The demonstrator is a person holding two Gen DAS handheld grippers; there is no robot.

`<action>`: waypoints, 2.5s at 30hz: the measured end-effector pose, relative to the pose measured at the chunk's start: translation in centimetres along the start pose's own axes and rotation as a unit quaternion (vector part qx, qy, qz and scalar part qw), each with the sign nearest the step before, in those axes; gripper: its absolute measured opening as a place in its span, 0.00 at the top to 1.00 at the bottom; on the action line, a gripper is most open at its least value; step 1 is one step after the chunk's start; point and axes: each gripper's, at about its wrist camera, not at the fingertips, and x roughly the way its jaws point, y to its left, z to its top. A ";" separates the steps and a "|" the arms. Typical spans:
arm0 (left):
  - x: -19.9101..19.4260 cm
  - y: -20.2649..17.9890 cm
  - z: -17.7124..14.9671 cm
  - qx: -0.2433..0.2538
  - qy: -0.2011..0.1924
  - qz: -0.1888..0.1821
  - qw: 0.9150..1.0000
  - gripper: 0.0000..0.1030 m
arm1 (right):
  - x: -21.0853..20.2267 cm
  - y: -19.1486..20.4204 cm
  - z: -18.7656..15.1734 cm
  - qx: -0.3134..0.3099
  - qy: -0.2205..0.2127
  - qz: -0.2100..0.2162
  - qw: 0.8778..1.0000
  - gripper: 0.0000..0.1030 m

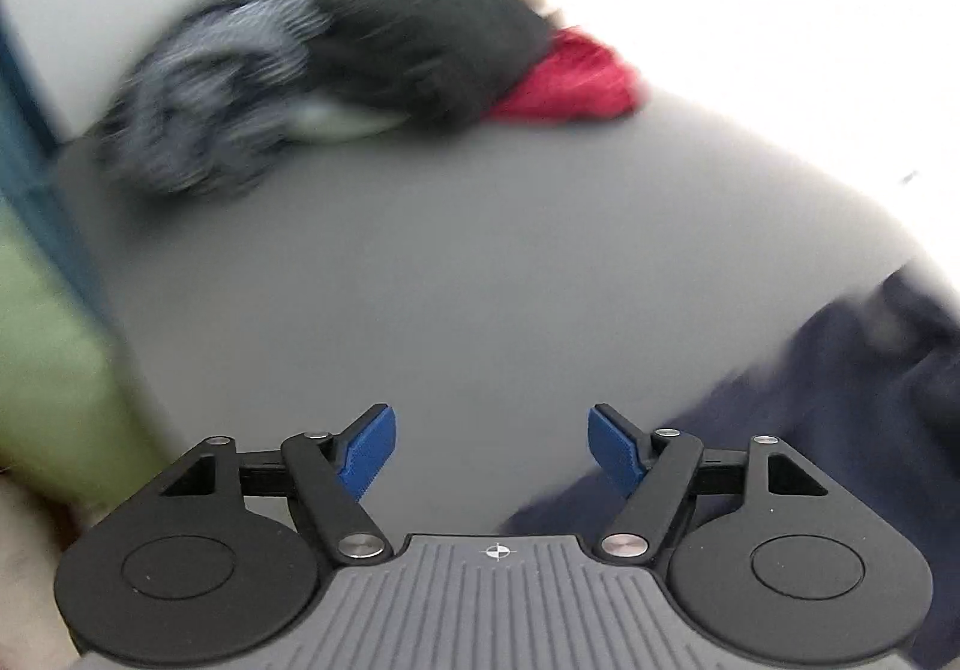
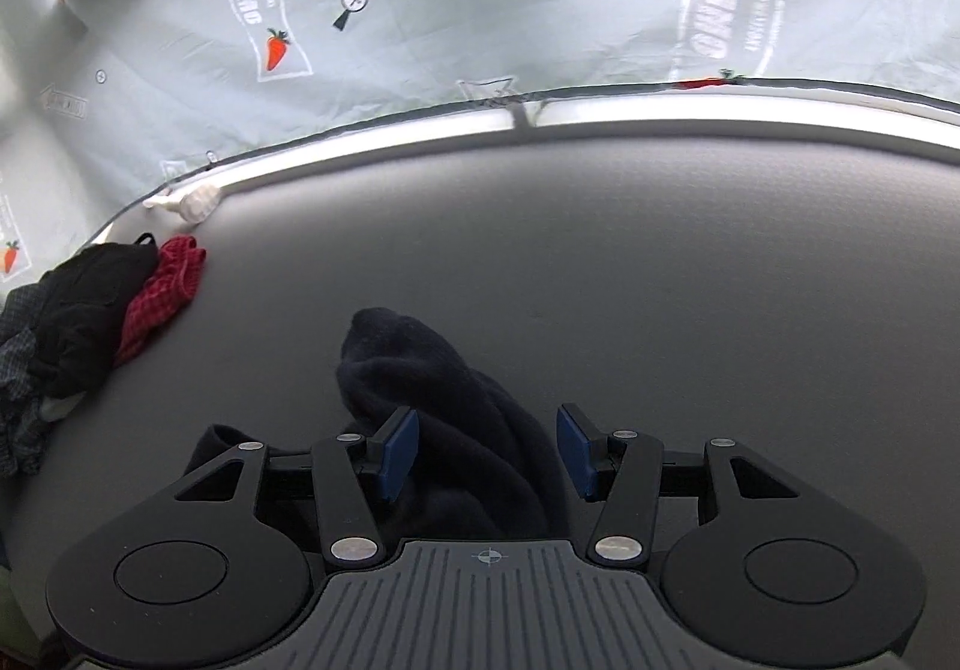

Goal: Fold clothes

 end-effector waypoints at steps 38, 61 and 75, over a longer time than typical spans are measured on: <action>14.8 -21.9 -1.3 0.243 -0.025 -0.035 0.969 0.90 | 0.6 3.9 -0.3 -0.137 -0.096 -0.217 0.962 0.91; 12.7 -33.7 5.6 0.313 -0.149 -0.019 0.938 0.90 | -15.2 -17.0 -1.6 -0.043 -0.224 -0.601 0.766 0.93; 19.1 -42.9 9.7 0.302 -0.127 -0.041 0.944 0.78 | -13.3 -26.1 -1.1 0.076 -0.195 -0.485 0.849 0.86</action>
